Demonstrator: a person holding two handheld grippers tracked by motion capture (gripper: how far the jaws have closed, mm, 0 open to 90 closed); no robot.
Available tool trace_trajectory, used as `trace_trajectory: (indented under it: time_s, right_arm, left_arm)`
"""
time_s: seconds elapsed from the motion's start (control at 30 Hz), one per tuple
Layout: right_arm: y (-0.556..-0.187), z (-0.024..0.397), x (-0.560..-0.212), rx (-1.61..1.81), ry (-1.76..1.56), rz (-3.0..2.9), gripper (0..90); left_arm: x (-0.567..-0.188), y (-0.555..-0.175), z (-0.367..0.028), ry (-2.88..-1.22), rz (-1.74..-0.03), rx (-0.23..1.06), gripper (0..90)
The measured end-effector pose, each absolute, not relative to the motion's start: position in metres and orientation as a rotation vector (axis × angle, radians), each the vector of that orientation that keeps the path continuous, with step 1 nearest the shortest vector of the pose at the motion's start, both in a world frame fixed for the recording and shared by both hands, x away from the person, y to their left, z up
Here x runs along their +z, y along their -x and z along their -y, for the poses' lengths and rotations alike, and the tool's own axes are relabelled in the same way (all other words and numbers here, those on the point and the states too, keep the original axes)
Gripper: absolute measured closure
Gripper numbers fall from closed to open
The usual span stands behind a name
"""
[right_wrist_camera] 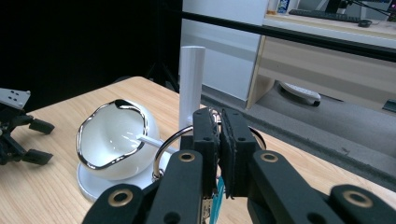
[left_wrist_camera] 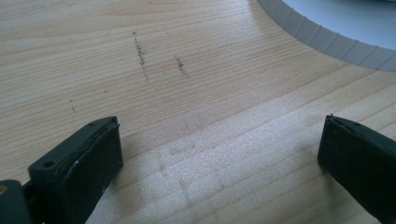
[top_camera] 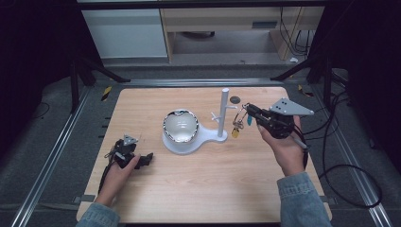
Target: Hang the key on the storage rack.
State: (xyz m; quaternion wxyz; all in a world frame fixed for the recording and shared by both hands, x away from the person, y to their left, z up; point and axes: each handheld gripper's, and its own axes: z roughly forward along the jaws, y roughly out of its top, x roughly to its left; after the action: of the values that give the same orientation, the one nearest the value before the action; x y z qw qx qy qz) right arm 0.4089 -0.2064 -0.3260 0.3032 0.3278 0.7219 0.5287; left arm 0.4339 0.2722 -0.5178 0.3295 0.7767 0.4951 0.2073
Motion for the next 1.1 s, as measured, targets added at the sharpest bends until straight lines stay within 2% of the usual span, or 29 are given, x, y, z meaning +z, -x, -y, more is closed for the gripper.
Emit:
trace_trajectory:
  time_s: [1.1]
  right_arm:
    - [-0.426, 0.198, -0.322, 1.385, -0.868, -1.943, 85.6]
  left_arm:
    - [-0.518, -0.434, -0.272, -2.032, -1.296, 0.542, 0.0]
